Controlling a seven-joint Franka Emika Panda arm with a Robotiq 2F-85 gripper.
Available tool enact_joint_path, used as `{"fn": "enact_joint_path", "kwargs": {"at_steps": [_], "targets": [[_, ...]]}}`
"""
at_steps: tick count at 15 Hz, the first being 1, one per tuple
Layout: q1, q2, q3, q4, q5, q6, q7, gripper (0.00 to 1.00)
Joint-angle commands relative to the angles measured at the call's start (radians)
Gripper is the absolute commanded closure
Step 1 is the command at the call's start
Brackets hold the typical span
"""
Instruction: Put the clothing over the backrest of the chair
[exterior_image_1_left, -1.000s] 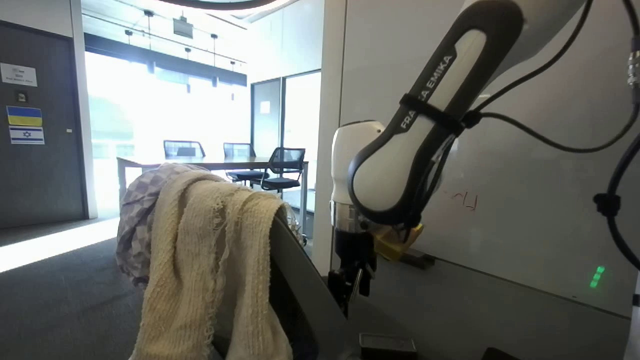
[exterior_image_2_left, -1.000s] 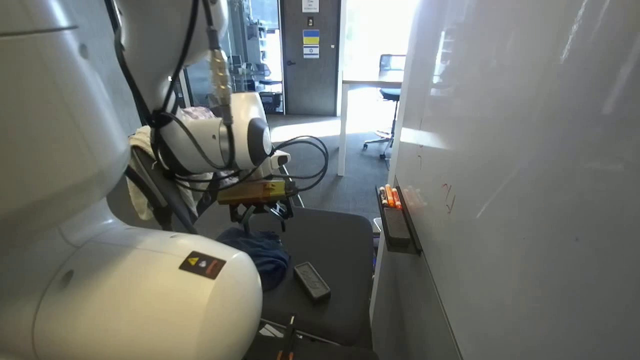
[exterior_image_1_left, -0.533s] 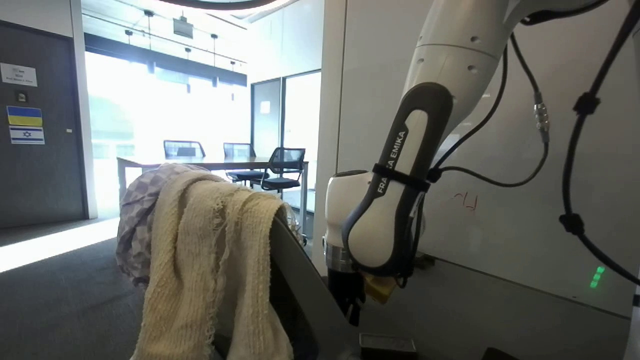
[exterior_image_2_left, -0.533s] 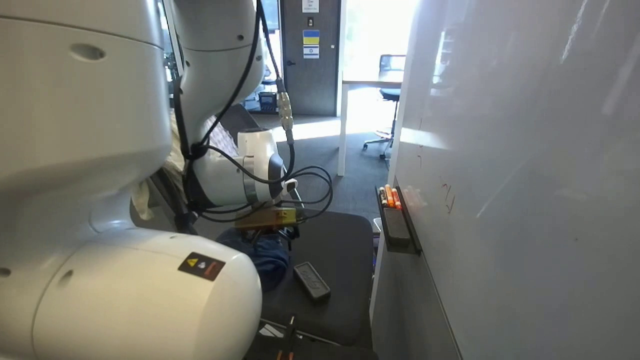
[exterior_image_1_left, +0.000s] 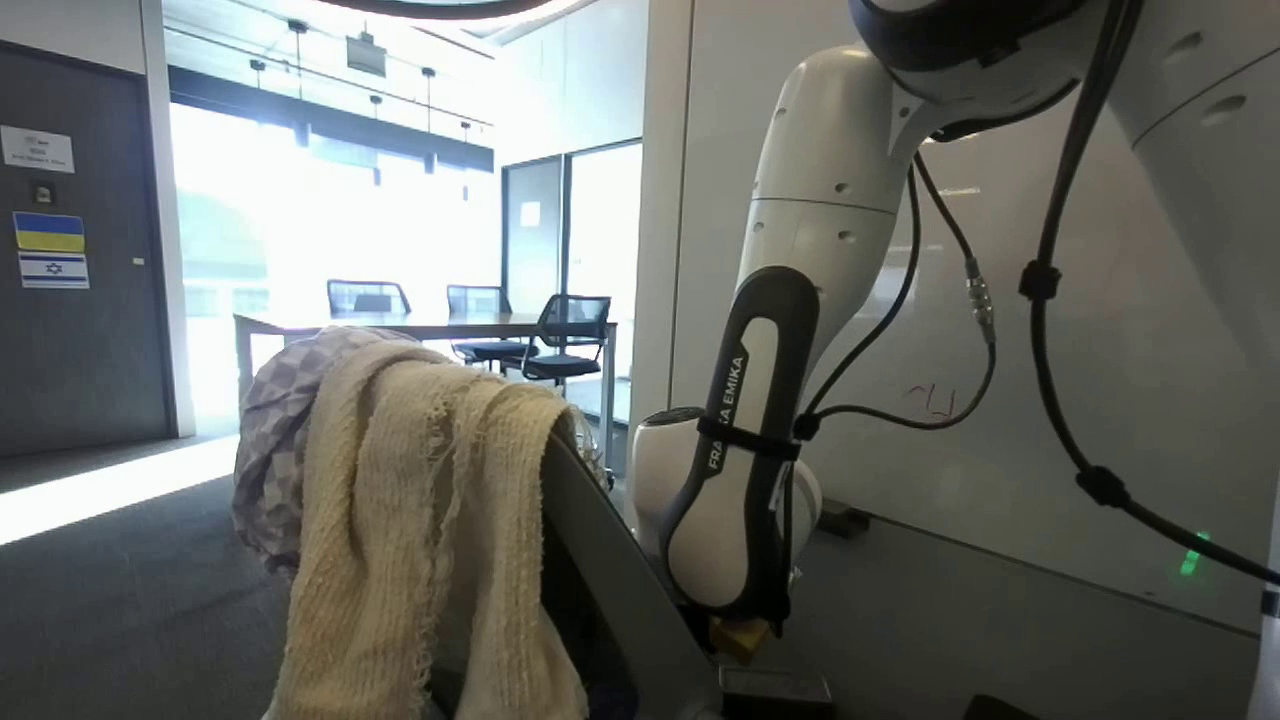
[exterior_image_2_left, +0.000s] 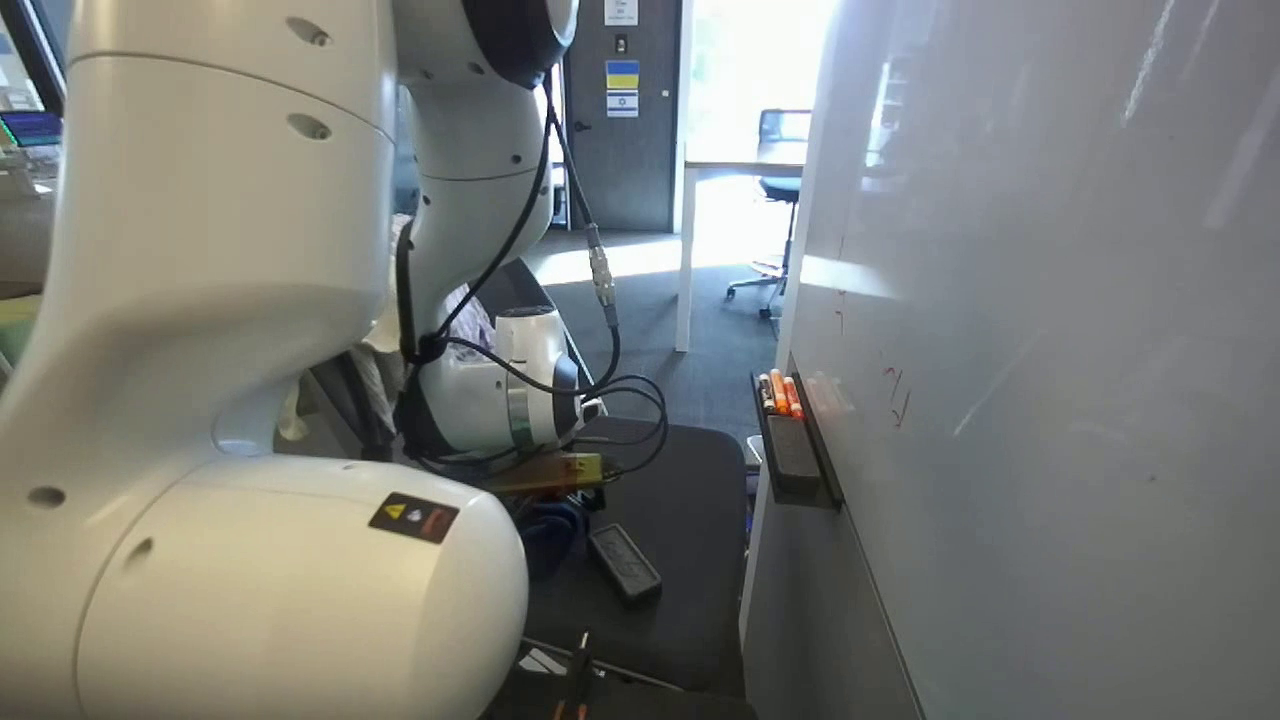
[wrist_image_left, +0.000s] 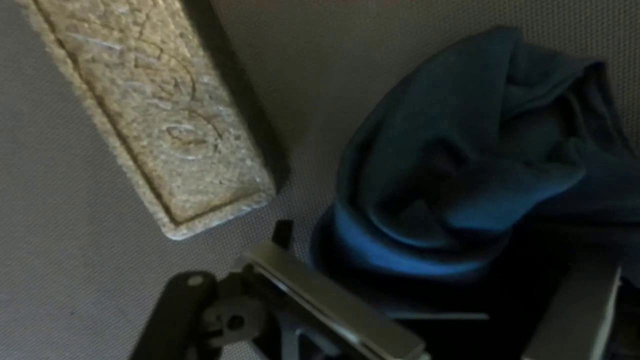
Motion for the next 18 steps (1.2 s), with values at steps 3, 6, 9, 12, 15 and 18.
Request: {"fn": "enact_joint_path", "kwargs": {"at_steps": [3,6,9,12,15,18], "targets": [[0.004,0.047,0.015,0.025,0.058,0.038,-0.034,0.48],[-0.013,0.011,0.034,0.005,0.090,0.037,-0.043,0.70],[0.045,-0.076,-0.016,-0.031,0.084,0.013,-0.004,0.89],[0.121,-0.219,-0.059,-0.088,0.058,-0.023,0.046,0.88],[0.289,-0.382,-0.216,-0.114,-0.109,-0.090,0.227,0.92],[0.398,-0.540,-0.328,-0.065,-0.377,-0.247,0.473,0.90]]}}
